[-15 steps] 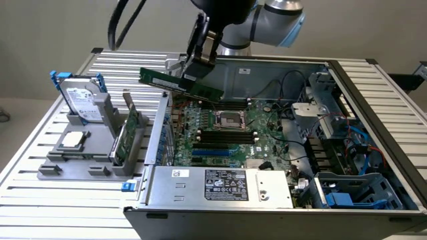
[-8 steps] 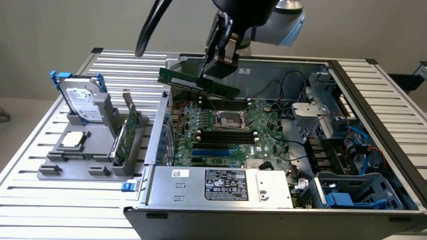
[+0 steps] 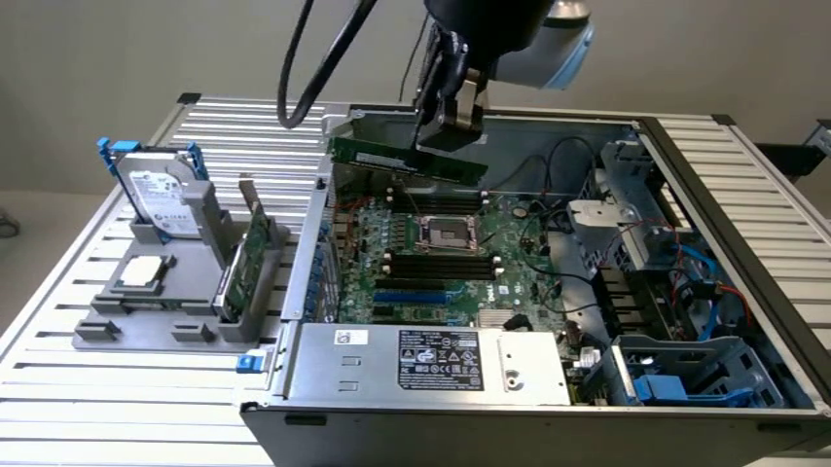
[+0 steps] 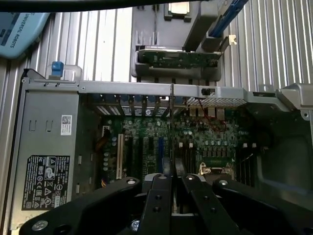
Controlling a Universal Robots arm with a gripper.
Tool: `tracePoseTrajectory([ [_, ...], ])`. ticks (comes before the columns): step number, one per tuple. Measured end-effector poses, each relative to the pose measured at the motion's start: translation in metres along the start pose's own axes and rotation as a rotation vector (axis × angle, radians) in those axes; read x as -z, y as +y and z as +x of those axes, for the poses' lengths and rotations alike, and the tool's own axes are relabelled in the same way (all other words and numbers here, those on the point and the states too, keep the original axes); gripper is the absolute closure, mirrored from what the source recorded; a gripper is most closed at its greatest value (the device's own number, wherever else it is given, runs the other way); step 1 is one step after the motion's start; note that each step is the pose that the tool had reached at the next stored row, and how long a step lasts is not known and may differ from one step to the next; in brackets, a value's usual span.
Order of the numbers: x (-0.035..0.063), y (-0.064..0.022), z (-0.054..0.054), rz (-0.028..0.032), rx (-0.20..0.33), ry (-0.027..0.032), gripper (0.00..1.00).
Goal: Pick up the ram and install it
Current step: 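Pick up the ram and move it above insertion slot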
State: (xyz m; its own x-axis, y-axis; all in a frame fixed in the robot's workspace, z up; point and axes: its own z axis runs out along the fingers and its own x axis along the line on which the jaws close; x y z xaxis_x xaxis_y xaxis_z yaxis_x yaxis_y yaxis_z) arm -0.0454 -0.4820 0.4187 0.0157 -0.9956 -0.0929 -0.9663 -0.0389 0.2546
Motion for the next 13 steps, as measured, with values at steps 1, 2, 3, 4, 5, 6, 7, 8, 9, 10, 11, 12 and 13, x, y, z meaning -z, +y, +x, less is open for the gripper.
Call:
tracePoseTrajectory([
  [1,0.0,0.0,0.0,0.0173,0.007,0.0021,0.87],
  [2,-0.0001,0.0,0.0,0.0348,0.014,0.0042,0.87],
  [3,-0.0001,0.0,0.0,0.0527,0.02,0.006,0.87],
  [4,0.0,0.0,0.0,0.0703,0.025,0.0079,0.87],
  [5,0.0,-0.0001,0.0,0.088,0.028,0.009,0.87],
  [6,0.0001,-0.0002,0.0,0.1058,0.03,0.0101,0.87],
  [7,0.0001,-0.0004,0.0,0.1237,0.032,0.0111,0.87],
  [8,0.0001,-0.0004,-0.0003,0.1395,0.033,0.0122,0.87],
  [9,-0.0003,-0.0007,-0.0011,0.144,0.032,0.0126,0.87],
  [10,-0.0011,-0.001,-0.0021,0.1461,0.03,0.0131,0.87],
  [11,-0.0023,-0.0013,-0.0036,0.1472,0.029,0.0139,0.87],
  [12,-0.0034,-0.0018,-0.0061,0.1472,0.029,0.0158,0.87],
  [13,-0.0047,-0.0022,-0.0087,0.1475,0.028,0.018,0.87],
])
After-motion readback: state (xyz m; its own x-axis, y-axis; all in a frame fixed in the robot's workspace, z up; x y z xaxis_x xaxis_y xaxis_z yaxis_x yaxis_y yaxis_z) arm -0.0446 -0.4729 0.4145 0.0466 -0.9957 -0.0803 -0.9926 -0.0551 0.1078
